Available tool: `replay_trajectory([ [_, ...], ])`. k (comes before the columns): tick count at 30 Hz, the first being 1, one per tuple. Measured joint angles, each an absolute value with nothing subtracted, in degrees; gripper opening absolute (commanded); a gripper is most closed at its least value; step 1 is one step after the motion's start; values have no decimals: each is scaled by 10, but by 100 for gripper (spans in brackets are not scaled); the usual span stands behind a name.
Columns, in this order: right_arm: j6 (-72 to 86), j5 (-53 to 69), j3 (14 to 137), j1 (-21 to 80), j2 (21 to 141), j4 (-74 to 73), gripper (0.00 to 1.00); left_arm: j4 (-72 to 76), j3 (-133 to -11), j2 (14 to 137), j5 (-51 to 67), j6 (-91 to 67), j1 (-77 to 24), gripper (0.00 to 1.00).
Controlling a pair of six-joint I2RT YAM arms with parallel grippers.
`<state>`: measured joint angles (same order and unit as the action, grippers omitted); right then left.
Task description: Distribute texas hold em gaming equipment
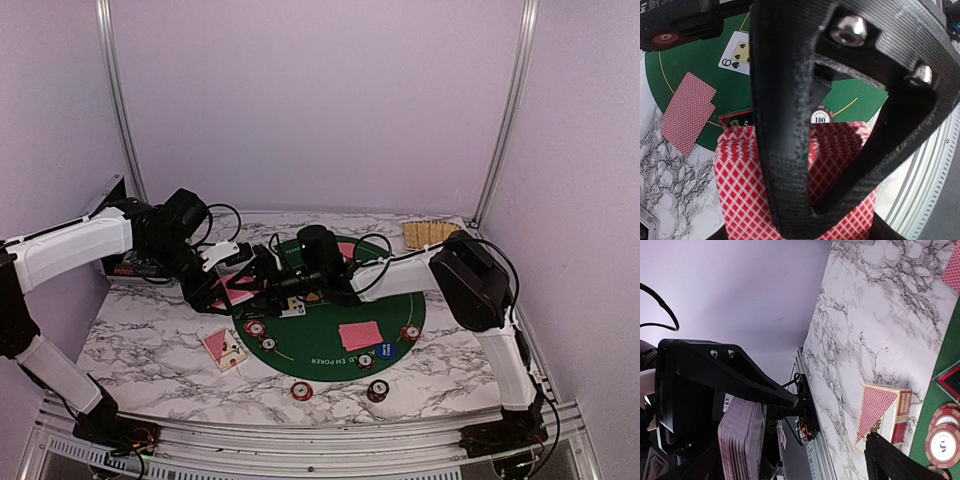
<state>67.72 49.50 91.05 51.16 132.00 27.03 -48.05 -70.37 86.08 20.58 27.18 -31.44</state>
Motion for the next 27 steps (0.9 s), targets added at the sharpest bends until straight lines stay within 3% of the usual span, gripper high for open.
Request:
replay_trajectory([
  [17, 729, 507, 934, 520, 1358, 322, 91, -483, -703, 861, 205, 272, -315, 0],
  [27, 734, 512, 947, 515, 1363, 323, 83, -482, -703, 854, 205, 272, -316, 0],
])
